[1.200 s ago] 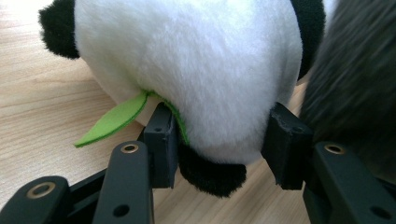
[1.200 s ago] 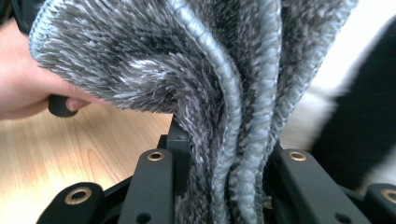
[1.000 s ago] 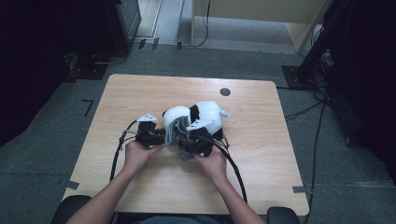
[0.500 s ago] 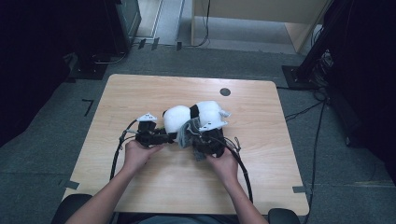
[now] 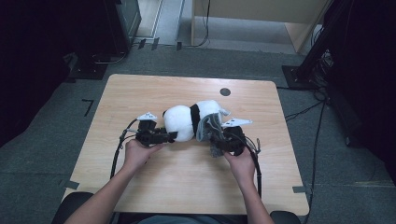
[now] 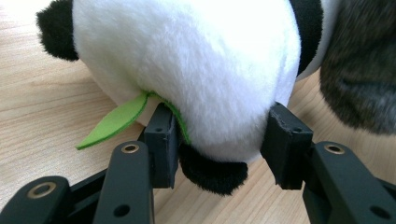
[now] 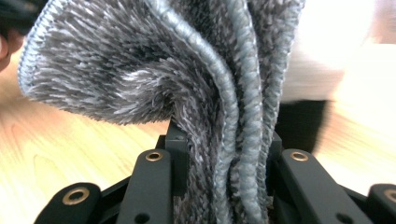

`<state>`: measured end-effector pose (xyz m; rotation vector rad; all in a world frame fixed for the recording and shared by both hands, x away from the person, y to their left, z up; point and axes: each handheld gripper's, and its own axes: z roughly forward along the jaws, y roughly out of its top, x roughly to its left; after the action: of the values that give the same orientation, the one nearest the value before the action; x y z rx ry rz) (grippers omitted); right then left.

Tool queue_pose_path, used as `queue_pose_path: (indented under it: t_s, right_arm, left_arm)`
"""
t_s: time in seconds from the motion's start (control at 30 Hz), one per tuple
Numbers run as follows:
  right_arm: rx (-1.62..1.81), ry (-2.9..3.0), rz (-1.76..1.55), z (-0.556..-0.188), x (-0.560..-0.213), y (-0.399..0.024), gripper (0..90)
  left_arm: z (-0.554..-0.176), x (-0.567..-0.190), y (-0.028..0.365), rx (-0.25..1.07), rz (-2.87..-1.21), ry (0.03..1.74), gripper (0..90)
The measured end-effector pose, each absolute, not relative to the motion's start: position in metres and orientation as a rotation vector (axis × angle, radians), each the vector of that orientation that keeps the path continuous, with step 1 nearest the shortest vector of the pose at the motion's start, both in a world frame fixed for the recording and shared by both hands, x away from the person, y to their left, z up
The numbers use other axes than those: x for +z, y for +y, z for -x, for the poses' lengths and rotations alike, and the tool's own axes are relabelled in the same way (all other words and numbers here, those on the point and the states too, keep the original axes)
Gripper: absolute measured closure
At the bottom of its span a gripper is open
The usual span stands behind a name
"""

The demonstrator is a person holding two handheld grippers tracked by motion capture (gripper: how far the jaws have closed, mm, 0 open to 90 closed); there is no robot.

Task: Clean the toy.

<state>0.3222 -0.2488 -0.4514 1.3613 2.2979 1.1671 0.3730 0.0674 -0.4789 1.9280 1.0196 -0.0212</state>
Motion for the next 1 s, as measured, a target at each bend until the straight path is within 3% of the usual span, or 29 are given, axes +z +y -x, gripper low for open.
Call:
queue_pose_path:
  t_s: [0.27, 1.0]
  right_arm:
    - [1.199, 2.197, -1.483, -0.331, -0.451, -0.279, 67.1]
    - [1.053, 2.299, -1.639, -0.351, -0.486, -0.288, 66.7]
  left_arm:
    - [-0.373, -0.480, 0.067, -0.018, -1.931, 1.015, 51.7]
    - [-0.373, -0.481, 0.068, -0.009, -1.930, 1.017, 51.6]
